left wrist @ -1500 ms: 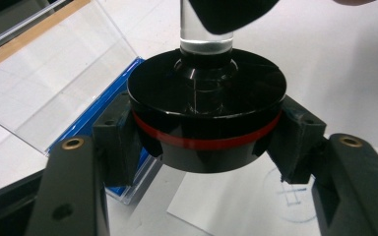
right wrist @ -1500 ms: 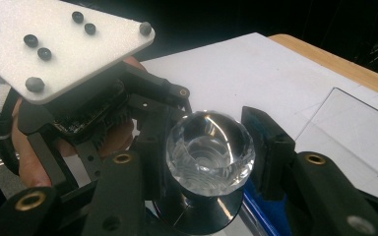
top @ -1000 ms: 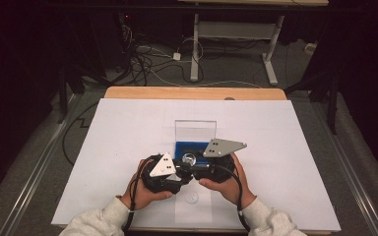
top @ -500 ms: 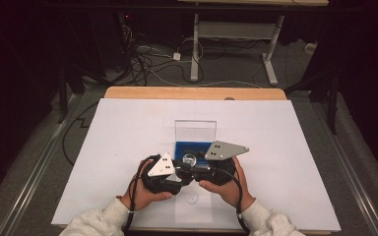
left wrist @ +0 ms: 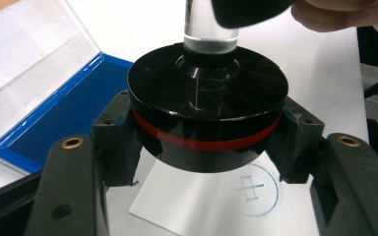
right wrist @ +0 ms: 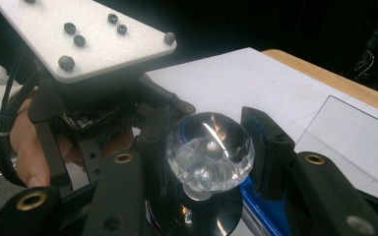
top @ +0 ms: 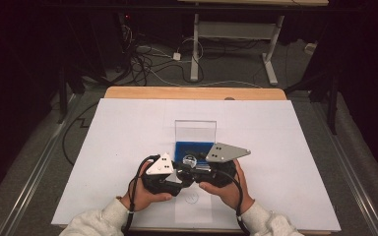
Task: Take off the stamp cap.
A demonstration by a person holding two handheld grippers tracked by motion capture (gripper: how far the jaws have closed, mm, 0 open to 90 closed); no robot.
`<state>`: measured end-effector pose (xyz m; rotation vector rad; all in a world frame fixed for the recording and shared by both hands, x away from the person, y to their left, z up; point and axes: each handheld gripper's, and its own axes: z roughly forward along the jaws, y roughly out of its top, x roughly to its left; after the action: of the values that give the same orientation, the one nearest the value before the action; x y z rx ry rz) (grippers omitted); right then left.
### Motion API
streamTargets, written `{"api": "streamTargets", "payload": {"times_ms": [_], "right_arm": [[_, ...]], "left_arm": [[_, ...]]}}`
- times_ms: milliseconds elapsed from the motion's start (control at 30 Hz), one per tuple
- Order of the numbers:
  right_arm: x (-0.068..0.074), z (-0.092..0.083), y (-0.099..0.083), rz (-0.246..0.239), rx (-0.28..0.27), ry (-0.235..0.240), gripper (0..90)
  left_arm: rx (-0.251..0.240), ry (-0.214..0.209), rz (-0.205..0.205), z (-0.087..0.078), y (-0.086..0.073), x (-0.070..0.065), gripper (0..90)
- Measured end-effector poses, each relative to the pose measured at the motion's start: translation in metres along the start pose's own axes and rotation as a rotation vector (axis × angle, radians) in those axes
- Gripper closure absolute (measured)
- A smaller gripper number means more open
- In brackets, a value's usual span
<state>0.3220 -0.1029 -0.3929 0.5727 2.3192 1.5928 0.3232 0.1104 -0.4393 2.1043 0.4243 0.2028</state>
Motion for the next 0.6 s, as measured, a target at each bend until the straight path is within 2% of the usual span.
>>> {"api": "streamTargets", "payload": {"times_ms": [67, 133, 200, 233, 333, 600], "right_arm": [[0.0, 0.0, 0.0, -0.001, 0.001, 0.0, 57.1], [0.0, -0.001, -0.001, 0.003, 0.004, 0.006, 57.1], [-0.003, -0.002, -0.002, 0.025, 0.0, 0.029, 57.1], [-0.004, -0.004, -0.002, 0.029, -0.002, 0.036, 57.1], [-0.006, -0.004, -0.003, 0.041, 0.005, 0.051, 57.1], [-0.011, -0.004, -0.007, 0.076, 0.016, 0.082, 57.1]], "left_arm": [[0.011, 0.016, 0.019, 0.001, 0.0, -0.001, 37.0], [0.026, 0.047, 0.061, -0.001, 0.001, -0.004, 37.0], [0.038, 0.1, 0.115, -0.004, 0.003, -0.007, 37.0], [0.043, 0.109, 0.128, -0.004, 0.003, -0.008, 37.1], [0.064, 0.125, 0.154, -0.004, 0.004, -0.01, 37.0], [0.084, 0.134, 0.181, -0.004, 0.003, -0.01, 37.0]]}}
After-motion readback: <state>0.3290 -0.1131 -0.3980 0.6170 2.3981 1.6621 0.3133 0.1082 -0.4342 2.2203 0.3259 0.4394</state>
